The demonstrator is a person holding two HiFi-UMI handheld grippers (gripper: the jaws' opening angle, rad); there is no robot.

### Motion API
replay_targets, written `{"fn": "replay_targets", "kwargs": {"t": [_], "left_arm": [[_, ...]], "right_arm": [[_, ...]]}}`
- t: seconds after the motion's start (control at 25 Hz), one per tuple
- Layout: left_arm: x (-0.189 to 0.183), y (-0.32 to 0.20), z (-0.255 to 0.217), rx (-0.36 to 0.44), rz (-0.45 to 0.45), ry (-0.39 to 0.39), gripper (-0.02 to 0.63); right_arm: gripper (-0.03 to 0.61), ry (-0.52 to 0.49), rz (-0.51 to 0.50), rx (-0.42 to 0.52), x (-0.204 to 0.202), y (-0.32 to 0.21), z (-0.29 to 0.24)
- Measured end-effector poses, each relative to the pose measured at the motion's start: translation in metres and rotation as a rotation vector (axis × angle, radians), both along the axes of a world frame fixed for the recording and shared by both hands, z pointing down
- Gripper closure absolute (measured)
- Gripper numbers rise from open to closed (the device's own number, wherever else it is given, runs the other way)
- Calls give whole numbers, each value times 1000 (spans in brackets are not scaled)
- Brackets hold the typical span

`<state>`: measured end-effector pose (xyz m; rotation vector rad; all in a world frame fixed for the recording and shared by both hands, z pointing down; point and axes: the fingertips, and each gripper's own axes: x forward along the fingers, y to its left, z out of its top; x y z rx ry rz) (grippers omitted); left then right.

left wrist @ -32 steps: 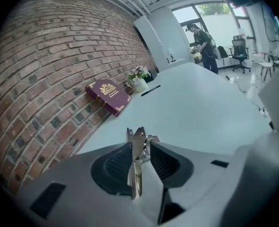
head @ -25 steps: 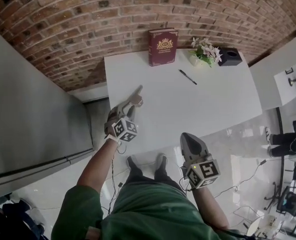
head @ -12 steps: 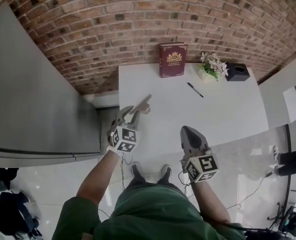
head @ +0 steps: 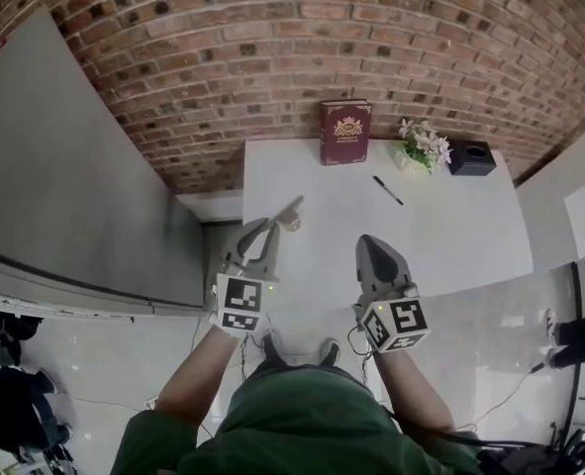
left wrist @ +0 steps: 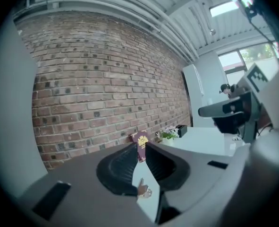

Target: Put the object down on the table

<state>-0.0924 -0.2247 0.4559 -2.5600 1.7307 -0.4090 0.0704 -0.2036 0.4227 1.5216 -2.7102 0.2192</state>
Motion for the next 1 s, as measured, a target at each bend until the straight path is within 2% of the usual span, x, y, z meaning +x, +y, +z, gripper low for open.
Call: {"fn": "replay_targets", "kwargs": {"t": [0.2, 0.52, 0.76, 1.0], "left_arm": [[1, 18, -45, 69, -16, 96, 566], [6, 35, -97, 142, -20, 189, 568], [14, 41, -121, 197, -19, 200, 568], [24, 41, -128, 209, -12, 210, 568]], "right_arm": [[577, -12, -13, 83, 2, 1, -32], [577, 4, -34, 186, 6, 6, -69], [577, -24, -42, 249, 14, 9, -91], [577, -17, -65, 300, 16, 13, -106]]}}
